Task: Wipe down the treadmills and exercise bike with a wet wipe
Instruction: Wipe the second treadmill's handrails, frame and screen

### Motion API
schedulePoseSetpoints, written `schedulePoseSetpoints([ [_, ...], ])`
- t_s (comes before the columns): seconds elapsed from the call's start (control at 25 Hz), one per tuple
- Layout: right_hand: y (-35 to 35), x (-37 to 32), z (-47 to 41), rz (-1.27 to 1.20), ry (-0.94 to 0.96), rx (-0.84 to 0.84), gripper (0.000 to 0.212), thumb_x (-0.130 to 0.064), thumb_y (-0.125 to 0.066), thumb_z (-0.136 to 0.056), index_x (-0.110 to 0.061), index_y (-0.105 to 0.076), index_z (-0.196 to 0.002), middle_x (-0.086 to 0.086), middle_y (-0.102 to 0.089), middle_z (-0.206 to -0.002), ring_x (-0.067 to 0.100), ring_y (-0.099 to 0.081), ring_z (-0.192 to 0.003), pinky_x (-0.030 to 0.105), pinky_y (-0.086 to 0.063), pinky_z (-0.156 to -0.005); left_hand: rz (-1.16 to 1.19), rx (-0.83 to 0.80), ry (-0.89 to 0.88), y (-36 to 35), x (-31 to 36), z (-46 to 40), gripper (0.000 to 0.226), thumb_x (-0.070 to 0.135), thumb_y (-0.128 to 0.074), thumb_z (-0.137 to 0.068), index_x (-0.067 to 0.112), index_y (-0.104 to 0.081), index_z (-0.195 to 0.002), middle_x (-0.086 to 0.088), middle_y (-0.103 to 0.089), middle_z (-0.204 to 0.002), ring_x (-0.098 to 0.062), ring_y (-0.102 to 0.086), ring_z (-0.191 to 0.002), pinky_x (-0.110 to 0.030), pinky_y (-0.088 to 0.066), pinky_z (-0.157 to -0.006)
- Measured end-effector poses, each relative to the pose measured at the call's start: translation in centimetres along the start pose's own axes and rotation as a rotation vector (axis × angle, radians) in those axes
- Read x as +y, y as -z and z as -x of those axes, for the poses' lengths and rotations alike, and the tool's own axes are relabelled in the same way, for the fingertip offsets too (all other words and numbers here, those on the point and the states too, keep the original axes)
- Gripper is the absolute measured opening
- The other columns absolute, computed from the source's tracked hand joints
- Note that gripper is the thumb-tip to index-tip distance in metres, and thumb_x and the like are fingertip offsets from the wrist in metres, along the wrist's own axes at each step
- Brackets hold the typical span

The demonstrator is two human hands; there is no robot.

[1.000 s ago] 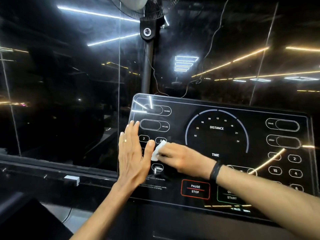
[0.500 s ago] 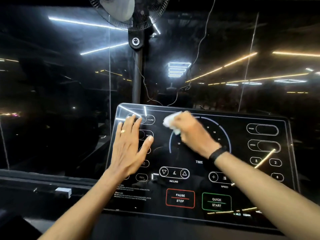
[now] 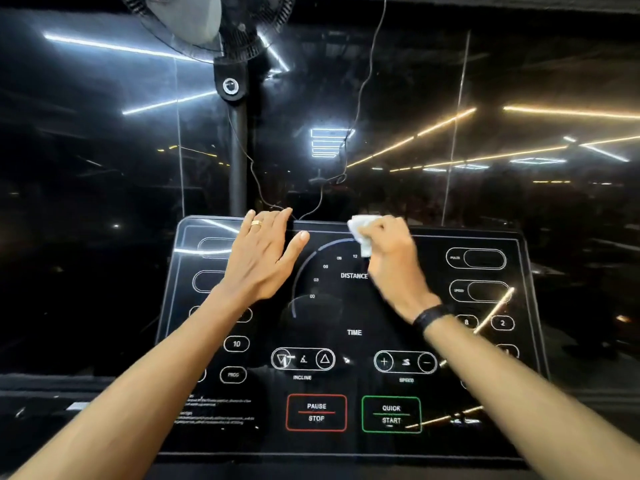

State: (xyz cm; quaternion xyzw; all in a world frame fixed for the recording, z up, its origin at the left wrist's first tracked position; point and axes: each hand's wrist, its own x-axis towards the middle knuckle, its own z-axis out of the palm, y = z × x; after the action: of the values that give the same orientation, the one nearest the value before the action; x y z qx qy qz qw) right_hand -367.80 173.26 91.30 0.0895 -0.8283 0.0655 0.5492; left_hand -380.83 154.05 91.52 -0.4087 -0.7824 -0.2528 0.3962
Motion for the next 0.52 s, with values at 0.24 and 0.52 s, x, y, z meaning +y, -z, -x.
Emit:
schedulePoseSetpoints([
  [0.24, -0.7, -1.1, 5.7, 0.055, 0.41, -0.405, 0.033, 0.015, -0.049, -0.088, -0.003, -0.073, -0.104, 0.012, -0.068, -0.103, 0.029, -0.061, -0.098, 0.037, -0.05, -0.087, -0.053, 0.034, -0.014, -0.6, 1.3, -0.7, 0.071, 0.055, -0.014, -0.1, 0.007, -0.06, -0.123, -0.008, -0.064, -0.117, -0.029, -0.054, -0.114, -0.039, -0.029, -0.108],
  [0.52, -1.8, -3.4, 9.3, 0.048, 0.425, -0.31, 0.032, 0.014, -0.049, -0.085, -0.002, -0.07, -0.102, 0.01, -0.064, -0.101, 0.023, -0.053, -0.092, 0.036, -0.051, -0.081, -0.117, 0.041, 0.023, -1.4, 2.0, -0.9, 0.07, 0.058, -0.011, -0.1, 0.01, -0.058, -0.119, -0.007, -0.061, -0.112, -0.03, -0.051, -0.112, -0.045, -0.027, -0.111],
])
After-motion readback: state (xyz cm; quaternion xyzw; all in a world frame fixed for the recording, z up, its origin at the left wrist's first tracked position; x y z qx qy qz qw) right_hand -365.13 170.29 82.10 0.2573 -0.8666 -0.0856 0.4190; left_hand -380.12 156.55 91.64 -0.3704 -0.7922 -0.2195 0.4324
